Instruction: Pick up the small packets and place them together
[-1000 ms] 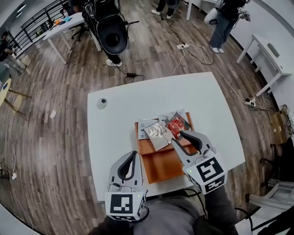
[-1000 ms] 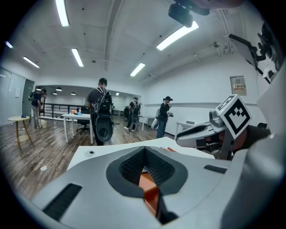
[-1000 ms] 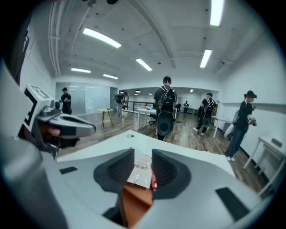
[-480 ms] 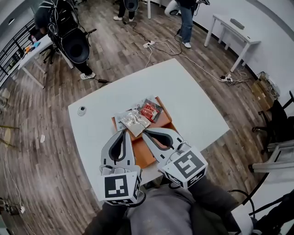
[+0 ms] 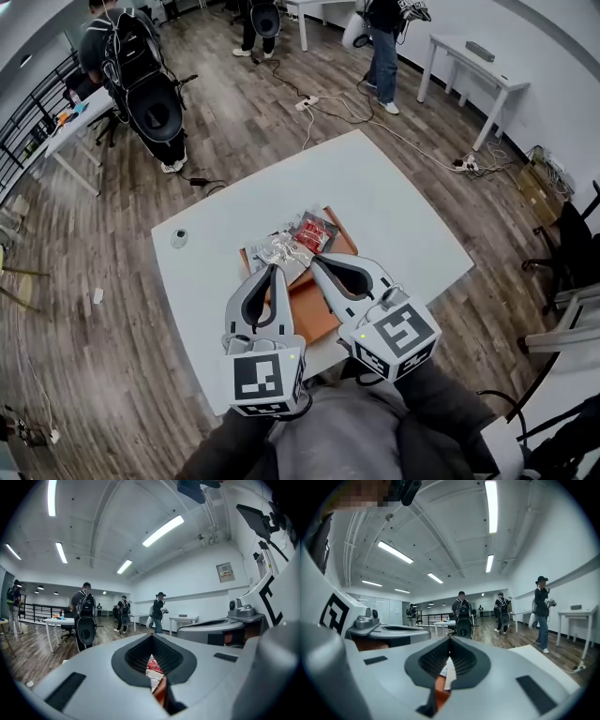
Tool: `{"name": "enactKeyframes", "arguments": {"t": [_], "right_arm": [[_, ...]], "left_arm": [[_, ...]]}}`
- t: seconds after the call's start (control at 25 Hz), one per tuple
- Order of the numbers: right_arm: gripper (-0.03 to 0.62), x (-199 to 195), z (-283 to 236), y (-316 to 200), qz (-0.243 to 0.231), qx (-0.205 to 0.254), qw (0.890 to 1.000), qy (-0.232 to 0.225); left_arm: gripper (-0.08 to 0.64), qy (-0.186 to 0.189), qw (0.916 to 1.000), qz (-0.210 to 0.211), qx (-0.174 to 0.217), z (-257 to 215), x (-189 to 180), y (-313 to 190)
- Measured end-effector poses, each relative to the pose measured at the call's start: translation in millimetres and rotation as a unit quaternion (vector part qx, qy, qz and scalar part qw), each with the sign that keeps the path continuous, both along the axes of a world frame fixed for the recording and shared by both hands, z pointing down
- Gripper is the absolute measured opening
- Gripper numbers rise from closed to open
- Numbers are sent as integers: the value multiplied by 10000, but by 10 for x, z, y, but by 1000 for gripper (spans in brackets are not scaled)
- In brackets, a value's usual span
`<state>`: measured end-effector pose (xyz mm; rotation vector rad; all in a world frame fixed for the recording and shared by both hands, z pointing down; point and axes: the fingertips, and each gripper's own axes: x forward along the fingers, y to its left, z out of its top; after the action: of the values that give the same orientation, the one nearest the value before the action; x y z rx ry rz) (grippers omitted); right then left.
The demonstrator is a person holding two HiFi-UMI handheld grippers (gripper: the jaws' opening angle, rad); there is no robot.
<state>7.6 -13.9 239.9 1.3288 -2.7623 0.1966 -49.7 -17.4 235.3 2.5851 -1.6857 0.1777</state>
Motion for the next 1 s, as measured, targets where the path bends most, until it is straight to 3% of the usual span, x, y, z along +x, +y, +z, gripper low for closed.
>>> {"name": "enactKeyframes", "arguments": {"t": [1.0], "right_arm": [[3,192,-11,-34,107,65,9999,80]], "left_arm": [[-3,-87,9999,87,27,-19,237,-27]]}}
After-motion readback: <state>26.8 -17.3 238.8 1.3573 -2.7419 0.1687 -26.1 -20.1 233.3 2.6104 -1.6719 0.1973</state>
